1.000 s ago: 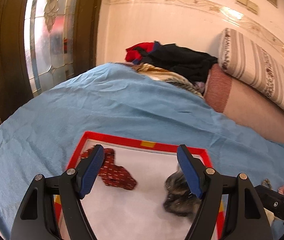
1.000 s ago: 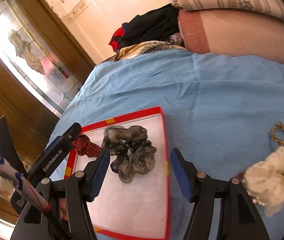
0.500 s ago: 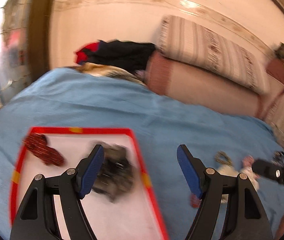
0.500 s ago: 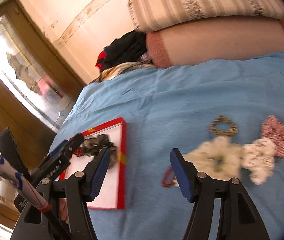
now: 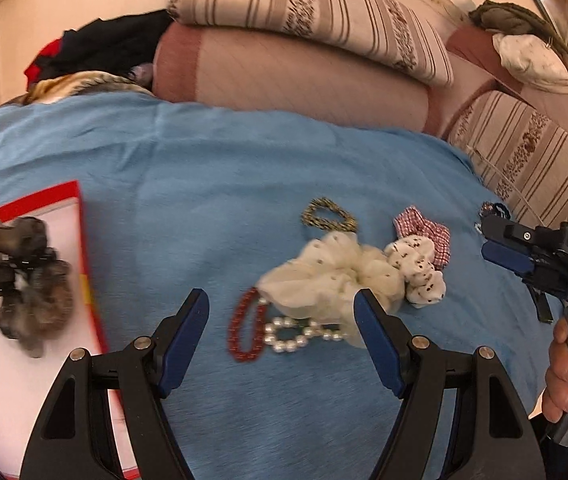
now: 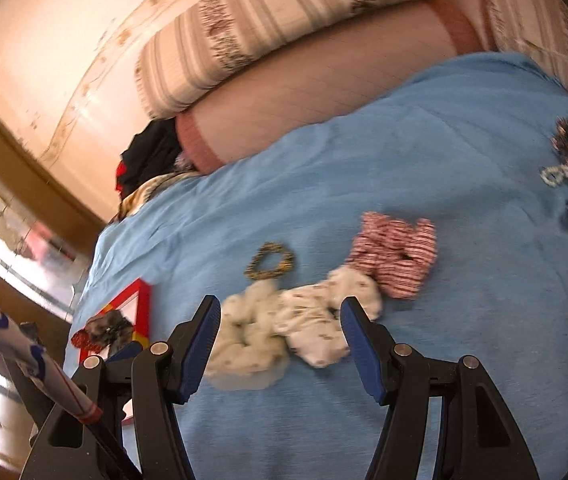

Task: Organize jewelry
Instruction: 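Grasp the cream sheer scrunchie with the left gripper while the right gripper grasps the gingham scrunchie, then lift both held scrunchies and carry them toward the box lid, then lower the cream and gingham scrunchies over the box lid with both grippers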

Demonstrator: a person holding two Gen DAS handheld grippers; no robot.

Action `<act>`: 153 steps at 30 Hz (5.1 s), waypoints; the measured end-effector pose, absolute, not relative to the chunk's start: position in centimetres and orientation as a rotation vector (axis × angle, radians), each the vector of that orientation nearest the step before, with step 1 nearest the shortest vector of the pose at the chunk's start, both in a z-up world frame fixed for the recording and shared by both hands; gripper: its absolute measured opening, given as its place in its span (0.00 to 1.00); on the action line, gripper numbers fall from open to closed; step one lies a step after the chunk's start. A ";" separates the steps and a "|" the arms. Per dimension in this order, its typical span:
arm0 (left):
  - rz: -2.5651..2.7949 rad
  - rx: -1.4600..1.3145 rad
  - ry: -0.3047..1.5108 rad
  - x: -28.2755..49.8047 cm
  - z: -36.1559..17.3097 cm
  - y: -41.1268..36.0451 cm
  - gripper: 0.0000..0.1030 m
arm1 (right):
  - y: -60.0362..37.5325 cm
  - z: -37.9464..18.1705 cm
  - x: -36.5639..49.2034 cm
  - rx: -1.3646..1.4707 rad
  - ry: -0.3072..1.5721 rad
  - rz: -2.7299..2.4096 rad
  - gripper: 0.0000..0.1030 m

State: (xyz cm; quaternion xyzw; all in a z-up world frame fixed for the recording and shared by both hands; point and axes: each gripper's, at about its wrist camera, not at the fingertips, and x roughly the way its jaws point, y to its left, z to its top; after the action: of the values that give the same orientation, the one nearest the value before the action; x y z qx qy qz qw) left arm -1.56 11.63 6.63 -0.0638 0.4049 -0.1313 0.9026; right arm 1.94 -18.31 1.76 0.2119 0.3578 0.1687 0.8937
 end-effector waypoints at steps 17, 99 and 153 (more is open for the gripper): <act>-0.257 -0.078 0.897 2.4 3.6 7.0 0.72 | -23.5 -3.2 8.2 0.518 0.830 0.181 0.65; -0.120 0.068 0.542 -2.6 10.5 9.3 0.17 | -12.9 2.1 1.2 0.224 0.615 0.388 0.12; 0.205 -0.159 0.503 -12.0 12.9 29.0 0.18 | 6.0 3.9 -5.1 0.091 0.653 0.682 0.12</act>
State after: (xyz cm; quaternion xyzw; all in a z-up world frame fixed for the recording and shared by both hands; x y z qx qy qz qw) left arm -12.05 28.96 12.90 -0.0784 0.2484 0.1009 0.9602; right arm -5.05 6.04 3.95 0.0439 0.3143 0.3285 0.8896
